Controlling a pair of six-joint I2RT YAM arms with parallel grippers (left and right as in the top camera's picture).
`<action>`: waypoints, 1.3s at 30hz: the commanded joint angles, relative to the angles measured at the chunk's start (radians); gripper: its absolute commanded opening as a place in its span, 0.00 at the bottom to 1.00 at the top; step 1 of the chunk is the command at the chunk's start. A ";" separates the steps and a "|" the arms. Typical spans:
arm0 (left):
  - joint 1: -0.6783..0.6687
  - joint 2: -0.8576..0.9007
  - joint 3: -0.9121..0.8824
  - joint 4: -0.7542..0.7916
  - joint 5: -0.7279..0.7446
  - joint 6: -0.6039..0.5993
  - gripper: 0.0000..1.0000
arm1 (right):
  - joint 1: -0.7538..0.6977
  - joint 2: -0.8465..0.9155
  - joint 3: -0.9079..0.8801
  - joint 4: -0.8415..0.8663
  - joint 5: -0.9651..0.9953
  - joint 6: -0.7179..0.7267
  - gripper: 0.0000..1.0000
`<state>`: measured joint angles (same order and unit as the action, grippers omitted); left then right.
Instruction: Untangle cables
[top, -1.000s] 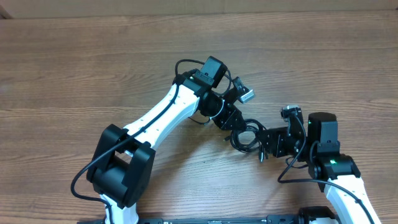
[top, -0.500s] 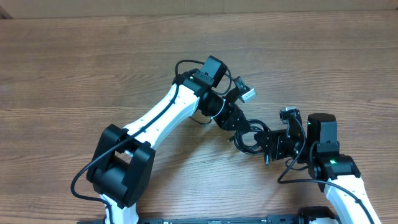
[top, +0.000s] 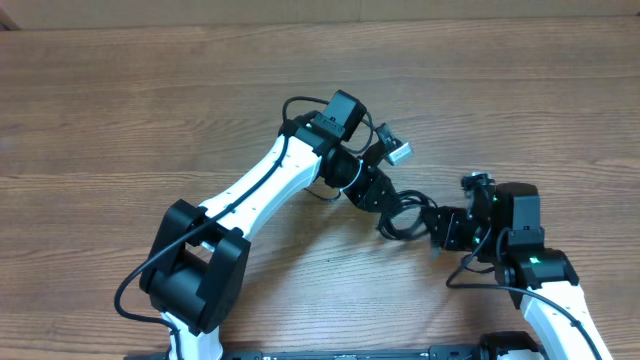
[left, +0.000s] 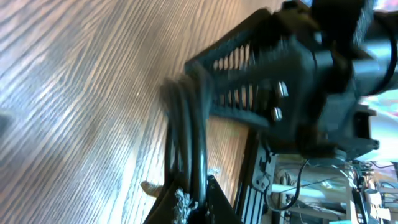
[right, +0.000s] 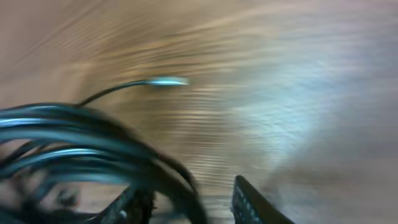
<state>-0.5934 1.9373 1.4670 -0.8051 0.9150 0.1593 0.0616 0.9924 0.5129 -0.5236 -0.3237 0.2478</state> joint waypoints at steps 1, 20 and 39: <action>0.004 -0.024 0.023 -0.029 -0.010 -0.002 0.04 | -0.011 -0.002 0.017 -0.033 0.347 0.315 0.38; 0.004 -0.024 0.023 -0.001 -0.076 -0.004 0.04 | -0.010 -0.002 0.017 0.056 -0.235 0.008 0.54; 0.006 -0.024 0.023 -0.002 0.128 -0.010 0.04 | -0.010 -0.002 0.017 0.074 -0.254 -0.103 0.50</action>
<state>-0.5930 1.9373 1.4670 -0.8108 0.9287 0.1558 0.0525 0.9924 0.5129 -0.4572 -0.6338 0.2020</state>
